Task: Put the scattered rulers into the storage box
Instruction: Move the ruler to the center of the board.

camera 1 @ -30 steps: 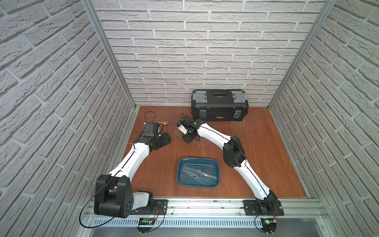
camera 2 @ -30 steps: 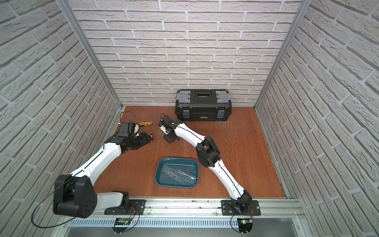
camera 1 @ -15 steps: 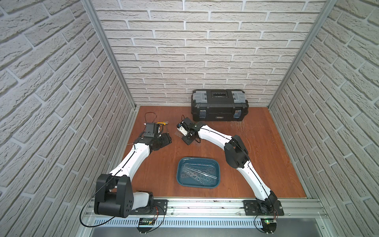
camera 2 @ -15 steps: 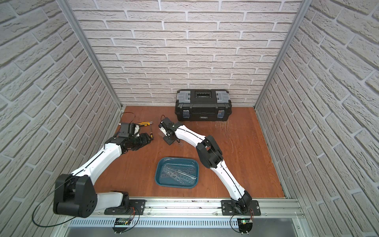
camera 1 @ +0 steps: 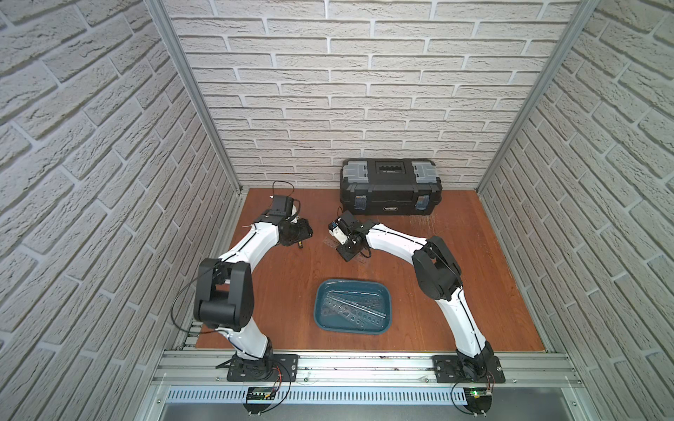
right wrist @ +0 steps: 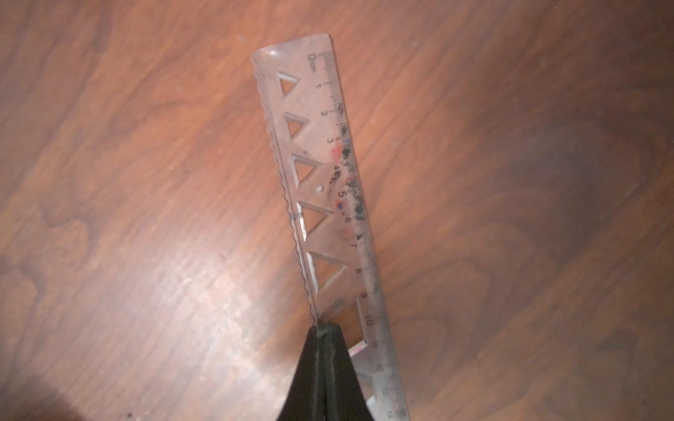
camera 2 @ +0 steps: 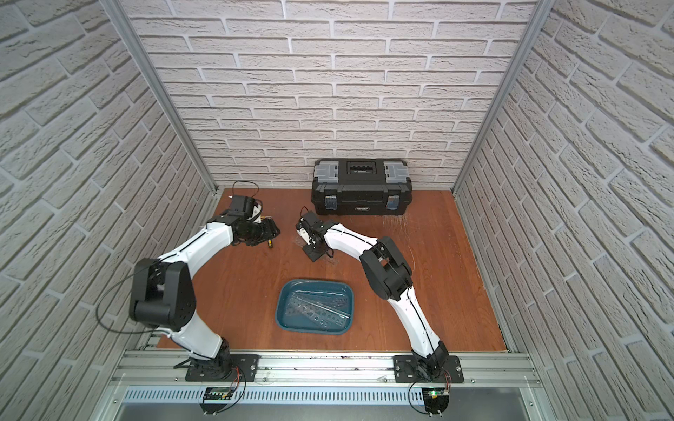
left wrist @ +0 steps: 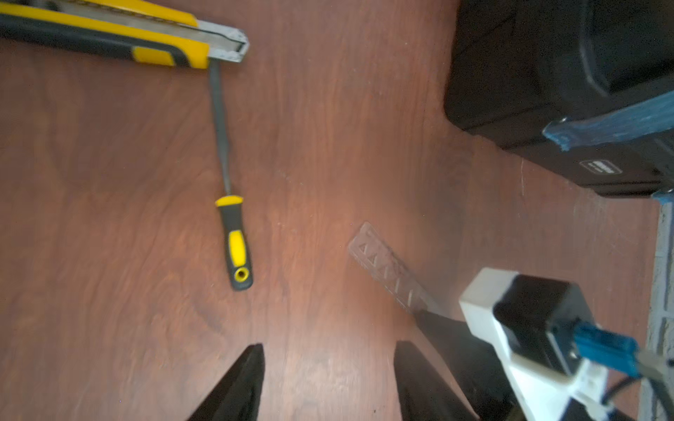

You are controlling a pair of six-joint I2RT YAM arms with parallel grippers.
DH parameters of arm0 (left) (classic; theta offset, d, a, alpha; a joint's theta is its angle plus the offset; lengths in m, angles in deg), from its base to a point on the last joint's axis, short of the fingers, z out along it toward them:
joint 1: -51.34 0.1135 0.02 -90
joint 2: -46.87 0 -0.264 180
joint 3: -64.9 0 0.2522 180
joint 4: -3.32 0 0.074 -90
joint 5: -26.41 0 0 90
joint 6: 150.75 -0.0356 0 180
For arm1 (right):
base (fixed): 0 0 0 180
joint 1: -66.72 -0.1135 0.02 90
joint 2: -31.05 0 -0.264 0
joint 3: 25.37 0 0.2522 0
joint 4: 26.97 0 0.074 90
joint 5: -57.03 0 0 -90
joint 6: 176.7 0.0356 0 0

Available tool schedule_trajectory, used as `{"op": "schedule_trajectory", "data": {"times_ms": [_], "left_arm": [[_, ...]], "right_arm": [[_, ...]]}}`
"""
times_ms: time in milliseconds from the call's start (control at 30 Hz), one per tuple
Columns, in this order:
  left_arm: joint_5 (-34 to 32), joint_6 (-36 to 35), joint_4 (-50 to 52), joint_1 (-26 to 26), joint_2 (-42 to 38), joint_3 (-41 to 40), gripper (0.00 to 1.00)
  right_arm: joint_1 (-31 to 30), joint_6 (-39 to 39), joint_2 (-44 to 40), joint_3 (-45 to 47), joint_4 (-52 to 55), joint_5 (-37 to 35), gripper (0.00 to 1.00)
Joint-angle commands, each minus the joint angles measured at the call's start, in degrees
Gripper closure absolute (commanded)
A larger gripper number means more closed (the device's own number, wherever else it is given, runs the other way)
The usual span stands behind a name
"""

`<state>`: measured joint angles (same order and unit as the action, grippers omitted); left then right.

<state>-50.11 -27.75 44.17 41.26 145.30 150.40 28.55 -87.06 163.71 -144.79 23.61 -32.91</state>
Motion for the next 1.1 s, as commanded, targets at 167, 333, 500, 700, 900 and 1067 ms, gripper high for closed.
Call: {"op": "schedule_trajectory", "data": {"times_ms": [167,333,500,700,900,1067], "left_arm": [[5.22,-5.70,2.92,-1.51,15.31,13.07,0.40],[7.42,-8.60,4.38,-1.51,20.84,18.77,0.41],[9.62,-9.17,3.96,-1.63,23.87,21.45,0.41],[12.87,-11.17,3.80,-3.21,24.44,21.77,0.40],[16.05,-12.57,4.01,-4.65,25.26,21.91,0.40],[15.39,-13.22,5.10,-5.92,25.91,22.63,0.40]], "right_arm": [[0.80,2.89,-2.88,3.44,2.41,2.60,0.69],[1.33,7.79,-10.28,7.45,-0.87,4.33,0.53],[1.88,17.61,-17.35,13.75,-1.71,5.13,0.42],[2.72,32.23,-25.88,25.28,-3.92,4.11,0.40],[3.65,41.67,-30.74,34.44,-9.03,4.12,0.37],[4.68,45.30,-29.52,36.86,-12.64,6.61,0.34]]}}
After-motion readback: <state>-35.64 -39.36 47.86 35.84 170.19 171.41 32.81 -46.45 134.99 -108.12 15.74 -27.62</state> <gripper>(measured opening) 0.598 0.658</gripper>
